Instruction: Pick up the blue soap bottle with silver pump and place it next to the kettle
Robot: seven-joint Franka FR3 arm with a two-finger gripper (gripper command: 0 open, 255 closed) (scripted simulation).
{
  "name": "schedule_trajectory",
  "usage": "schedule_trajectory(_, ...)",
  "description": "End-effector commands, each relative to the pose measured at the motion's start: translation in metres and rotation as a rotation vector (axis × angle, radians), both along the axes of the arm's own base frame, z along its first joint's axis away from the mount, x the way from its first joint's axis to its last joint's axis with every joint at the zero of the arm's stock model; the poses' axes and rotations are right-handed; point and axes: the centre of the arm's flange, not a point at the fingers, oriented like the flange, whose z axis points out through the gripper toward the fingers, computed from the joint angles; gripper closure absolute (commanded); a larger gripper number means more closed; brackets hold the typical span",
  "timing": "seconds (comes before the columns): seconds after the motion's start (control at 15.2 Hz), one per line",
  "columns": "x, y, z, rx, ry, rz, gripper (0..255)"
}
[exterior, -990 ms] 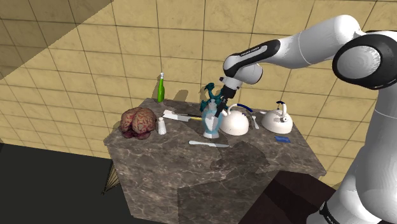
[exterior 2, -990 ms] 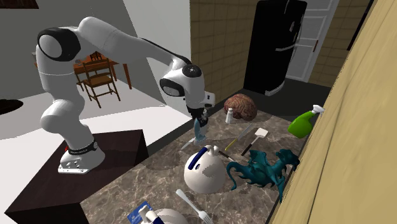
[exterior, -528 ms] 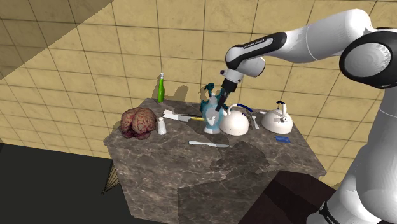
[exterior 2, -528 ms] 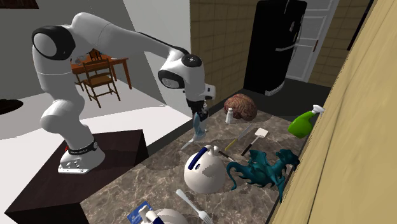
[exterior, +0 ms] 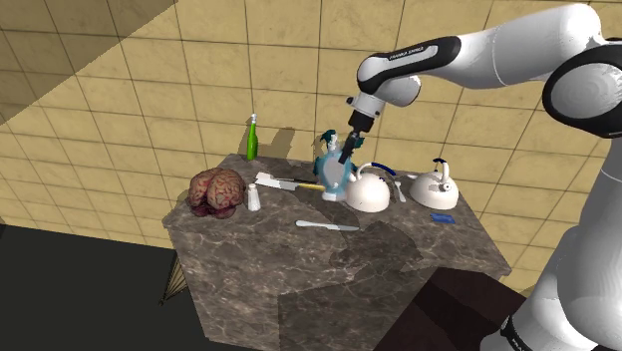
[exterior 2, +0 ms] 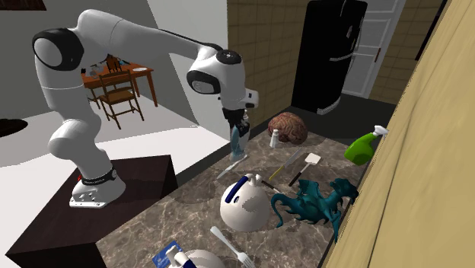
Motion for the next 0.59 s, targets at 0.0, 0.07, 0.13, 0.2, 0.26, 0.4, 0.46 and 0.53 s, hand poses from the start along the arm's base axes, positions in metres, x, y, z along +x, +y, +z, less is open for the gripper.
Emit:
schedule_trajectory(0.0, 0.0, 0.0, 0.011, 0.0, 0.0, 0.0, 255)
schedule_trajectory(0.07, 0.0, 0.0, 0.016, 0.0, 0.0, 0.0, 255)
schedule_trajectory(0.13, 0.0, 0.0, 0.021, 0.0, 0.0, 0.0, 255)
schedule_trajectory(0.2, 0.0, 0.0, 0.026, 0.0, 0.0, 0.0, 255)
schedule_trajectory(0.26, 0.0, 0.0, 0.032, 0.0, 0.0, 0.0, 255)
schedule_trajectory(0.4, 0.0, 0.0, 0.042, 0.0, 0.0, 0.0, 255)
schedule_trajectory(0.46, 0.0, 0.0, 0.047, 0.0, 0.0, 0.0, 255)
schedule_trajectory(0.53, 0.0, 0.0, 0.053, 0.0, 0.0, 0.0, 255)
